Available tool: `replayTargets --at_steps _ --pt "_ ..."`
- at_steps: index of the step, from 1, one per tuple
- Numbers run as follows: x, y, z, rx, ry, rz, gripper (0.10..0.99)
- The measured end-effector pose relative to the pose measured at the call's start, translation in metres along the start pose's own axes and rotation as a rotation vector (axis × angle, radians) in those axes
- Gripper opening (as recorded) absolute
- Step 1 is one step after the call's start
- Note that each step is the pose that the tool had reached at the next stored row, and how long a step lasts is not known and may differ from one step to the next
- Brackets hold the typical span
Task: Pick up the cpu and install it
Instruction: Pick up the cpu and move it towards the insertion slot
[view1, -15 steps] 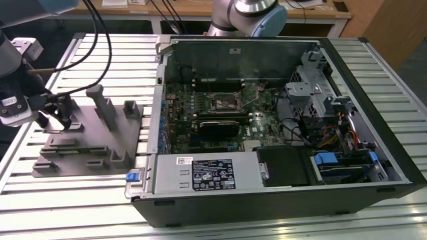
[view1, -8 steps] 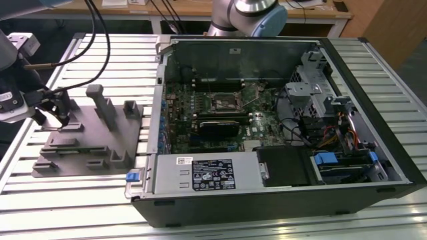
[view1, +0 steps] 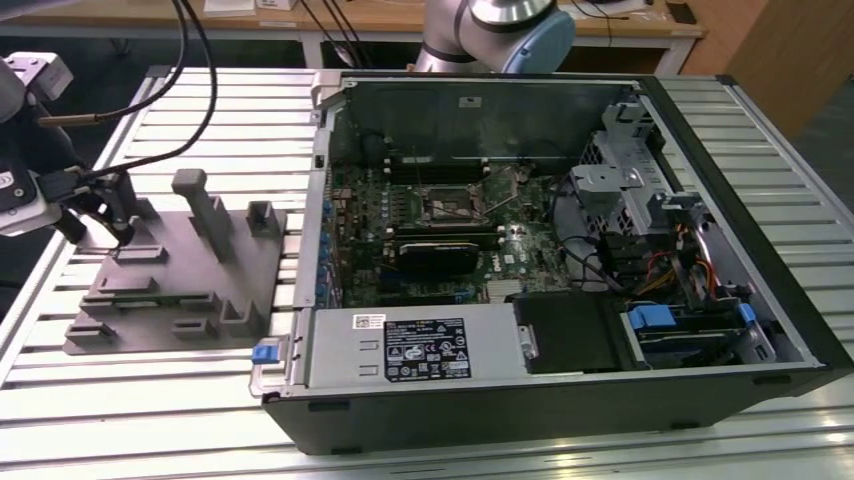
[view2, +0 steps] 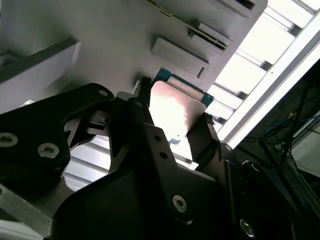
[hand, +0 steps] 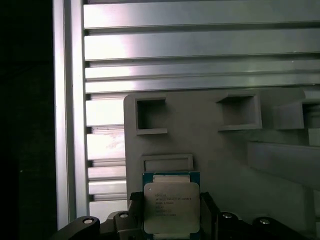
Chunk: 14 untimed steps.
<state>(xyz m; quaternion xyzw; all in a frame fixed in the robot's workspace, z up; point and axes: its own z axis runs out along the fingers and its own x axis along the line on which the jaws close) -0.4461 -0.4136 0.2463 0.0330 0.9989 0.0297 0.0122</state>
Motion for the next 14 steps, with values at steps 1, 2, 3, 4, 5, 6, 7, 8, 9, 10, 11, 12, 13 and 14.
replayTargets --at_steps 1,2,3,4,5,6,7,8,9,10,11,12,13,14 --pt "0.0 0.0001 -0.0017 0.0 0.0 0.0 0.541" --pt "-0.0001 0.0002 -0.0033 0.0 0.0 0.0 0.541" --pt "-0.0001 0.0003 -0.0048 0.0 0.0 0.0 0.541" --pt "-0.0002 0.0004 -0.0065 0.0 0.0 0.0 0.541" --pt "-0.0002 0.0005 -0.0083 0.0 0.0 0.0 0.541" --pt "-0.0002 0.0006 -0.0101 0.0 0.0 0.0 0.541" --pt "-0.0003 0.0007 -0.012 0.0 0.0 0.0 0.541" --pt "-0.0003 0.0009 -0.0139 0.0 0.0 0.0 0.541" --pt "-0.0004 0.001 -0.016 0.0 0.0 0.0 0.541" --pt "-0.0004 0.0011 -0.018 0.0 0.0 0.0 0.541" --pt "-0.0004 0.0012 -0.0199 0.0 0.0 0.0 0.541" --pt "-0.0005 0.0013 -0.0219 0.0 0.0001 0.0 0.541" --pt "-0.0005 0.0014 -0.0239 0.0 0.0001 0.0 0.541" --pt "-0.0006 0.0016 -0.0259 0.0 0.0 0.0 0.541"
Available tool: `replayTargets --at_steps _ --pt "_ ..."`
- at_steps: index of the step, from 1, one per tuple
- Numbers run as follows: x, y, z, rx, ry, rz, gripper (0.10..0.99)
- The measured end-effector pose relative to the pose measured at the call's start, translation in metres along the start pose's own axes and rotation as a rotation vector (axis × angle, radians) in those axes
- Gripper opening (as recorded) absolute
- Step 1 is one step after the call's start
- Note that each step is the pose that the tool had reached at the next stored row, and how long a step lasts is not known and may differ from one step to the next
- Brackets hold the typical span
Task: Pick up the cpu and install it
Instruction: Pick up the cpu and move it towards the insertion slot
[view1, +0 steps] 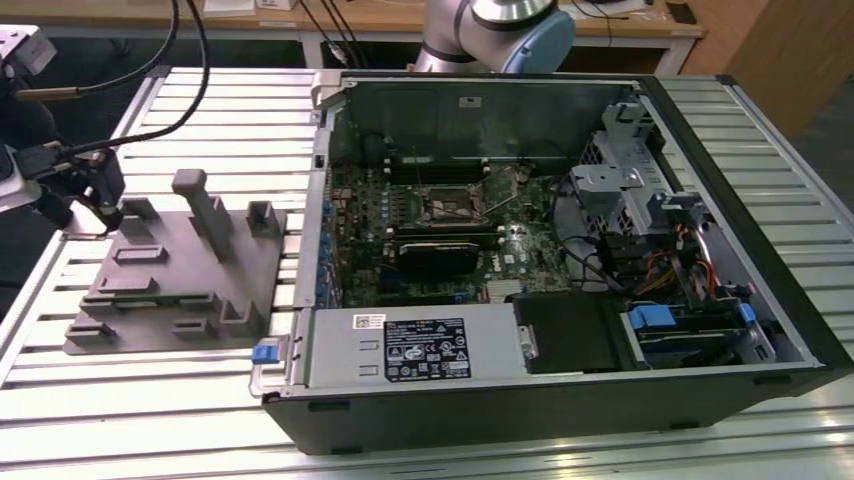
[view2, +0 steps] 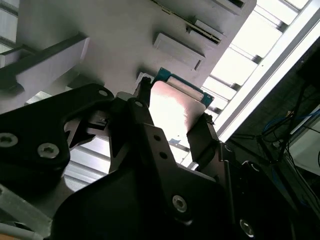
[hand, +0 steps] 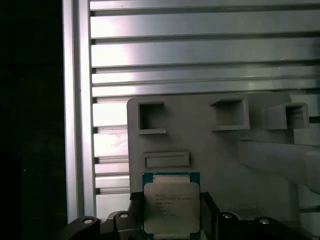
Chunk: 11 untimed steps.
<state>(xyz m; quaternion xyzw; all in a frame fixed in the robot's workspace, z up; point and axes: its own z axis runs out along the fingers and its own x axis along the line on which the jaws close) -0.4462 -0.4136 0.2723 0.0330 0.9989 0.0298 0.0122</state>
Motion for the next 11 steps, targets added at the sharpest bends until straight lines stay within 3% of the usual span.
replayTargets --at_steps 11 --pt "-0.0005 0.0013 -0.0225 0.0 0.0 0.0 0.541"
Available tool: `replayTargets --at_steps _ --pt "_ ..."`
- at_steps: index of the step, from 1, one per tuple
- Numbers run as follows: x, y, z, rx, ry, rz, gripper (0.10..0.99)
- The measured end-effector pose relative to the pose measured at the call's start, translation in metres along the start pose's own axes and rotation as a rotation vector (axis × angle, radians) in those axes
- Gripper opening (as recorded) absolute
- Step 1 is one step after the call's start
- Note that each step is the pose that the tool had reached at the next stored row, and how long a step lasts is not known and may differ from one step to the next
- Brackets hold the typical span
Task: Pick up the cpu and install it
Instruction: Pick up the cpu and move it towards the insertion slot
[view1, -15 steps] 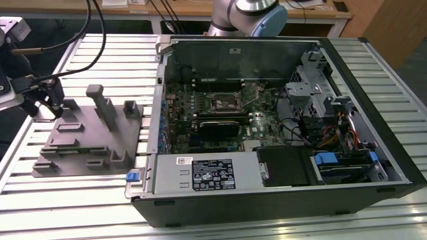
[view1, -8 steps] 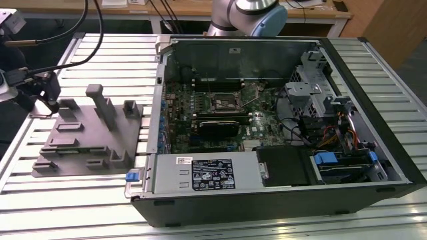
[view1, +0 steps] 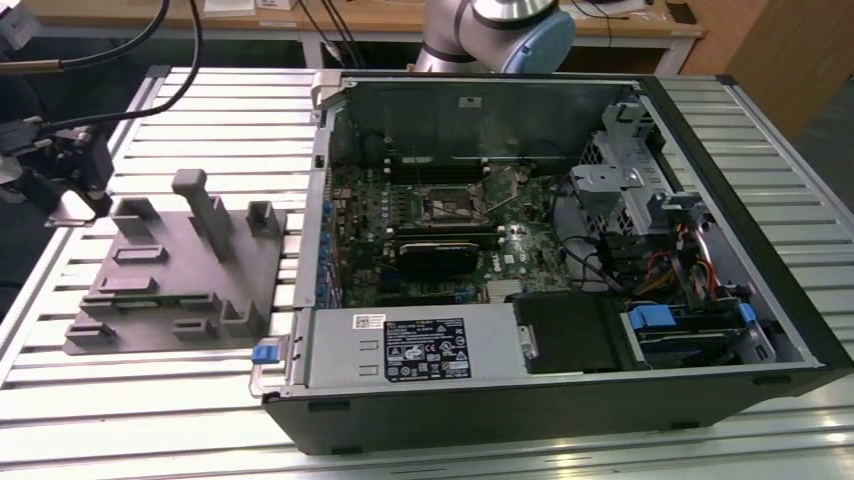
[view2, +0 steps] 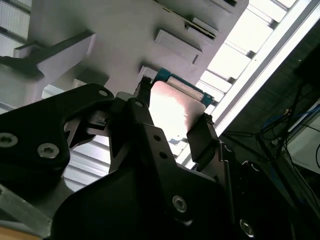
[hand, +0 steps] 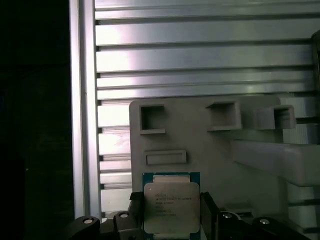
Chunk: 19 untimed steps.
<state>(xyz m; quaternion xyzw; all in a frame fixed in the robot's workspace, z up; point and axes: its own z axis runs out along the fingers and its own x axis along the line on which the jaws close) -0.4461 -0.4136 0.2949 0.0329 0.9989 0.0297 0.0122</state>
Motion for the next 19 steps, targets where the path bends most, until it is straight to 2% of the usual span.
replayTargets --at_steps 19 --pt "-0.0007 0.002 -0.0325 0.0 -0.0001 0.0 0.541"
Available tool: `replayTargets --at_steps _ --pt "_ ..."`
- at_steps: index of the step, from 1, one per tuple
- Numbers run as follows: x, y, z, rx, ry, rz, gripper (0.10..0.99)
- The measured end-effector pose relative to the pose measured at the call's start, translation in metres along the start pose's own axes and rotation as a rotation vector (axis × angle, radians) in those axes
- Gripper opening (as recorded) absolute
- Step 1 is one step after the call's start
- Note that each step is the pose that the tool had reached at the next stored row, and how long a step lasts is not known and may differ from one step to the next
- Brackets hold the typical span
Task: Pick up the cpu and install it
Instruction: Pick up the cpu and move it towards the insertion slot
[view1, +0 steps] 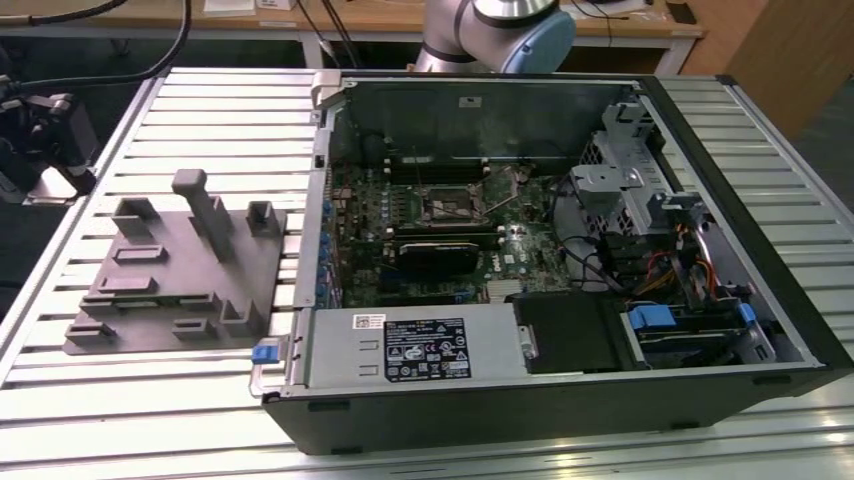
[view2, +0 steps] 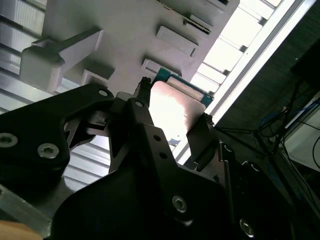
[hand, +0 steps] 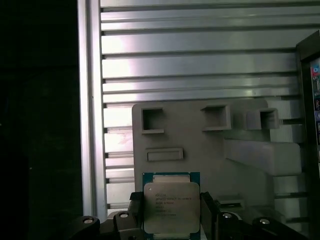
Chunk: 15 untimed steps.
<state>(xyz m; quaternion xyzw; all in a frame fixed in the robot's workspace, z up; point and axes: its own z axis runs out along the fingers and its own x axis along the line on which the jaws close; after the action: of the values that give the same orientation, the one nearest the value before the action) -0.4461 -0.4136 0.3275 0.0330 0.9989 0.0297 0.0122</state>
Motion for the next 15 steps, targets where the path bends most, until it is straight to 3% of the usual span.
replayTargets --at_steps 15 --pt "-0.0005 0.0015 -0.0245 0.0 0.0 0.0 0.541"
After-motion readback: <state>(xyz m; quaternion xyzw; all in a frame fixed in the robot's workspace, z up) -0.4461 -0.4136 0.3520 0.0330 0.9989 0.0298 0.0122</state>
